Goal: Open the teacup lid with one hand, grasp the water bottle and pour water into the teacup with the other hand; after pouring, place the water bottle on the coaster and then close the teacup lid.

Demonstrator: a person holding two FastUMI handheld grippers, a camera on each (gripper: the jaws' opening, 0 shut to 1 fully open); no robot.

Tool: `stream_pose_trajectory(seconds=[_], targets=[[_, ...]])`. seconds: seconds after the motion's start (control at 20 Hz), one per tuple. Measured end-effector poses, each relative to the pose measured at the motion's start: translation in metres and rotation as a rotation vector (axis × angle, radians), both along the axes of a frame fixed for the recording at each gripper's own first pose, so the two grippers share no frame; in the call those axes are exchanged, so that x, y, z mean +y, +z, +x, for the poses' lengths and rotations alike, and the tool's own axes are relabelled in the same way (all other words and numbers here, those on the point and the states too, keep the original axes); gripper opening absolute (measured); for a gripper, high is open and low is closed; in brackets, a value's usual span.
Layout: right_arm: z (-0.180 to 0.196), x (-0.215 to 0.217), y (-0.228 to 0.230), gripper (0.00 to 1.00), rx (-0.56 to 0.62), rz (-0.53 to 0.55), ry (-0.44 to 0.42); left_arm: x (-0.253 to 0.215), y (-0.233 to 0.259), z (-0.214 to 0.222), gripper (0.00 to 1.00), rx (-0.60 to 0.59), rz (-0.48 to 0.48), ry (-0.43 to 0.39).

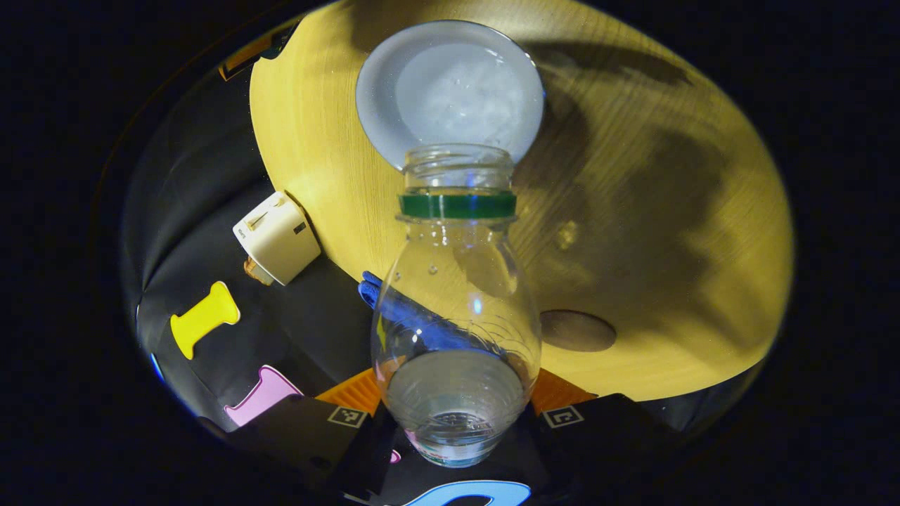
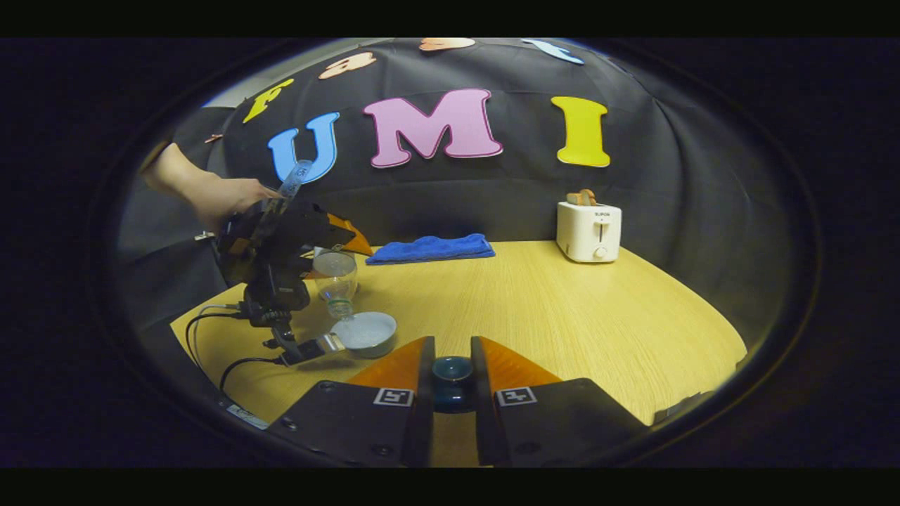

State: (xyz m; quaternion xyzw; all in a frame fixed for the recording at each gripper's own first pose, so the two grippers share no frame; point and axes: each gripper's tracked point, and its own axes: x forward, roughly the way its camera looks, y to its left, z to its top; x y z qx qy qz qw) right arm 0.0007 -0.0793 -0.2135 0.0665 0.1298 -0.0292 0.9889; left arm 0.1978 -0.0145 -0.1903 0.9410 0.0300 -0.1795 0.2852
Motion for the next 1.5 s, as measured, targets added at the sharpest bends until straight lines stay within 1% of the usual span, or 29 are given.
stream_pose_trajectory(seconds=[0.05,0.1,0.2,0.4,0.5,0.6,0.65,0.75,0.8,0.85,0.95,1.0,1.1,1.15,1.25,1.35,1.4,1.45,1.5], targets=[[-0.001,0.000,0.000,0.33,0.000,-0.001,-0.001,0.002,-0.001,-0.001,0.75,0.003,-0.001,0.006],[-0.001,-0.001,0.000,0.28,0.001,0.000,-0.002,0.002,0.000,0.000,0.75,0.005,0.000,0.007],[-0.002,-0.002,0.001,0.28,0.001,0.002,-0.004,0.000,0.003,-0.003,0.75,0.001,-0.010,-0.001],[0.001,-0.001,0.008,0.28,-0.004,0.001,0.002,-0.007,0.004,-0.009,0.75,0.004,-0.073,-0.011],[0.004,0.000,0.011,0.28,-0.010,-0.002,0.007,-0.006,0.004,-0.012,0.75,0.011,-0.140,0.005],[0.008,0.002,0.017,0.28,-0.018,-0.002,0.013,0.000,0.000,-0.017,0.75,0.034,-0.241,0.042],[0.010,0.003,0.020,0.33,-0.023,-0.004,0.018,0.009,-0.005,-0.022,0.75,0.043,-0.299,0.079],[0.017,0.004,0.027,0.33,-0.027,-0.019,0.031,0.026,-0.013,-0.034,0.75,0.062,-0.436,0.152],[0.021,0.004,0.032,0.28,-0.033,-0.027,0.037,0.034,-0.013,-0.036,0.75,0.066,-0.508,0.182],[0.024,0.005,0.036,0.33,-0.037,-0.035,0.044,0.039,-0.011,-0.039,0.75,0.065,-0.582,0.201],[0.032,0.006,0.045,0.33,-0.047,-0.044,0.055,0.041,0.000,-0.039,0.75,0.054,-0.741,0.235],[0.037,0.008,0.049,0.28,-0.047,-0.037,0.058,0.044,0.005,-0.039,0.75,0.049,-0.823,0.261],[0.045,0.017,0.051,0.23,-0.039,-0.019,0.073,0.055,0.016,-0.041,0.75,0.042,-0.994,0.322],[0.049,0.021,0.055,0.33,-0.039,-0.018,0.078,0.058,0.022,-0.040,0.75,0.032,-1.073,0.347],[0.057,0.032,0.064,0.33,-0.045,-0.022,0.097,0.067,0.032,-0.036,0.75,0.011,-1.226,0.392],[0.064,0.042,0.070,0.33,-0.045,-0.024,0.112,0.067,0.035,-0.029,0.74,-0.008,-1.412,0.439],[0.067,0.046,0.072,0.23,-0.043,-0.021,0.115,0.073,0.035,-0.024,0.75,-0.019,-1.515,0.480],[0.071,0.049,0.074,0.33,-0.046,-0.015,0.116,0.073,0.035,-0.018,0.75,-0.016,-1.626,0.502],[0.075,0.054,0.074,0.33,-0.046,-0.013,0.120,0.073,0.033,-0.009,0.75,-0.014,-1.738,0.513]])
